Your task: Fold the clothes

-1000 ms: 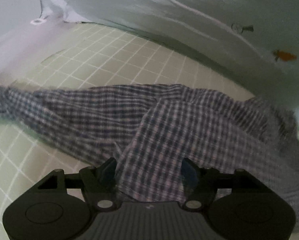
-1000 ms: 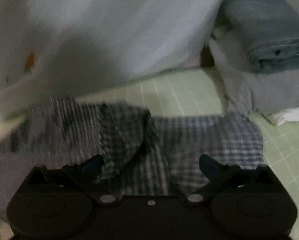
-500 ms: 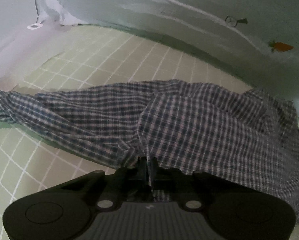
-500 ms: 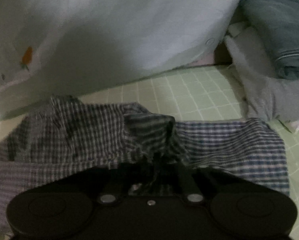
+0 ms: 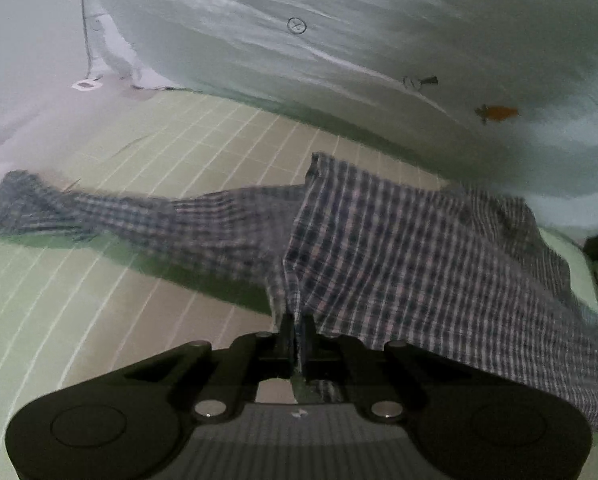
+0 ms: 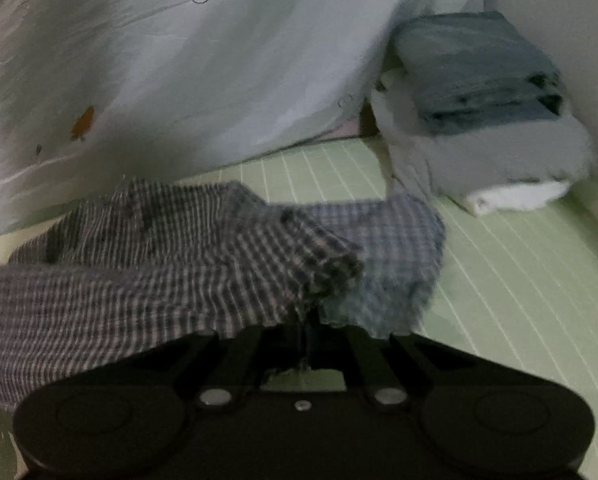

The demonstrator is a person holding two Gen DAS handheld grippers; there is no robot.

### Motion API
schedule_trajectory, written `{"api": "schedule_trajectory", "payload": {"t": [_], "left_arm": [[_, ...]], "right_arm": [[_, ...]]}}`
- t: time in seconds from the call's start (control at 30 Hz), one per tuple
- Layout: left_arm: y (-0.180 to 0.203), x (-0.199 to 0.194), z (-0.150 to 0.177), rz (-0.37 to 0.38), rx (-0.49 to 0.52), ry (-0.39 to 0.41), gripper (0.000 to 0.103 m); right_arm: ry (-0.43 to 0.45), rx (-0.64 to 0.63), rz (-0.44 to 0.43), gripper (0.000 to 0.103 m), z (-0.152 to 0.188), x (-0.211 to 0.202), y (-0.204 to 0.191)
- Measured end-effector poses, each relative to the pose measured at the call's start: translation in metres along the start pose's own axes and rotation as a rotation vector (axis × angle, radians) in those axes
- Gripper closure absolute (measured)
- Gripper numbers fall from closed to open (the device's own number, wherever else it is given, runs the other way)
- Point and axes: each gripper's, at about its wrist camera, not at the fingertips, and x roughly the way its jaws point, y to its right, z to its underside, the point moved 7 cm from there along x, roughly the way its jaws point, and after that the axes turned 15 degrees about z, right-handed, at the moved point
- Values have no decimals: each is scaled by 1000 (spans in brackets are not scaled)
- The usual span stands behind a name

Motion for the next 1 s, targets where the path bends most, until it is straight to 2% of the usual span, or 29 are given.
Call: {"api": "schedule_trajectory", "payload": {"t": [0.23, 0.43, 0.53, 0.6, 0.63, 0.67, 0.73, 0.77, 0.83, 0.9, 1.0], "left_arm": [[-25, -44, 68, -64, -85, -88, 100], [-46, -54, 112, -126, -145, -169, 100], [-50, -51, 124, -167, -142, -205, 99], [-49, -55, 117, -176, -143, -179, 96], [-49, -56, 114, -180, -143, -166, 85], [-49, -58, 110, -185, -144, -153, 70], [-49, -62, 104, -193, -145, -127, 53], [-48, -63, 100, -196, -145, -113, 49], [-45, -66, 83, -182, -141, -64, 43], [-42, -69, 66, -167, -136, -17, 39], [-38, -59, 44, -151, -93, 0, 34]], "right_arm": [[-126, -2, 29, 101, 71, -30, 33], [-234, -32, 29, 101, 119, -35, 46], [-254, -66, 34, 100, 126, -34, 43], [-252, -77, 40, 97, 126, -35, 43], [-244, -75, 44, 88, 123, -37, 43], [-236, -73, 49, 81, 121, -39, 44], [-206, -60, 60, 54, 112, -43, 46], [-183, -47, 67, 50, 105, -45, 48], [-140, -24, 81, 33, 90, -49, 50], [-100, -4, 96, 24, 73, -49, 50], [-53, 13, 77, 20, 49, -40, 43]]}}
